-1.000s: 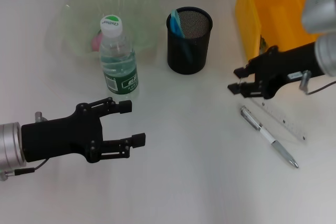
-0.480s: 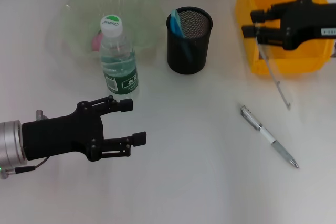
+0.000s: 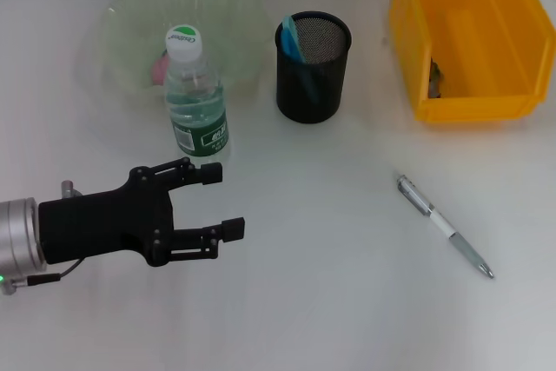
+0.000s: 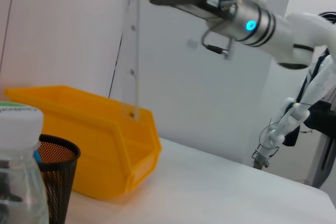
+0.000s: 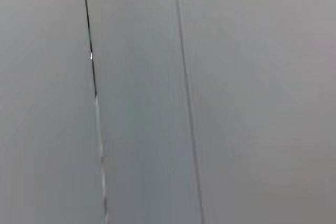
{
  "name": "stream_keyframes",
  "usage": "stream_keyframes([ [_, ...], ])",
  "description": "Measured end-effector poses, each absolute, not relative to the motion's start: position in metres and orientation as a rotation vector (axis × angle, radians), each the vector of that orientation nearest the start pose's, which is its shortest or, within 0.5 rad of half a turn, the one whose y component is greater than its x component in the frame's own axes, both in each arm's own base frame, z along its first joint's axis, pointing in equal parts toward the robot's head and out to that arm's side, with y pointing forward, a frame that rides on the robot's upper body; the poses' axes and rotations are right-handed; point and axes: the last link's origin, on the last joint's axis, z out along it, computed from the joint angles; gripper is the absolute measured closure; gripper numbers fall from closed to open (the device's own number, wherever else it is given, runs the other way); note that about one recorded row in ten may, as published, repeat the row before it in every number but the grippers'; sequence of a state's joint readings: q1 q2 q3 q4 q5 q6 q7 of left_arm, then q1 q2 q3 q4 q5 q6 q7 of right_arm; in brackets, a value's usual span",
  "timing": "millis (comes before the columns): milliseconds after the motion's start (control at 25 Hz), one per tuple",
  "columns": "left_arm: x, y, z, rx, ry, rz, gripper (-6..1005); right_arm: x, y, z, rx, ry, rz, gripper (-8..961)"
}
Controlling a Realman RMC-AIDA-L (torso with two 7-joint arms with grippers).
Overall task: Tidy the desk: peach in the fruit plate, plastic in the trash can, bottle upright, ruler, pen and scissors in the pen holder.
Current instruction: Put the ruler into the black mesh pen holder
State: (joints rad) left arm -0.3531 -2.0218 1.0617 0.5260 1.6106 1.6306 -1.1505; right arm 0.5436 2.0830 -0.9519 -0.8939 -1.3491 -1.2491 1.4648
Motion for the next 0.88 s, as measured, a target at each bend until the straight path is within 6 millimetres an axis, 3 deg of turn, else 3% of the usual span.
stream_keyframes([
  [120,-0.280,0.268,-0.019,-2.788,-0.518,-0.917,140,0.160,0.419,0.038,-2.201,0.423,1.238,596],
  [320,-0.280,0.268,-0.019,-2.789,-0.519,-0.918,140,0.145,0.435,0.010,-2.201,0.416,1.210,595],
  [520,-0.282,0.266,-0.020,-2.784,-0.533,-0.916,140,0.141,0.442,-0.005,-2.213,0.419,1.147,595],
  [880,-0.283,0.266,-0.019,-2.777,-0.533,-0.916,140,0.145,0.444,-0.010,-2.209,0.428,1.106,596],
])
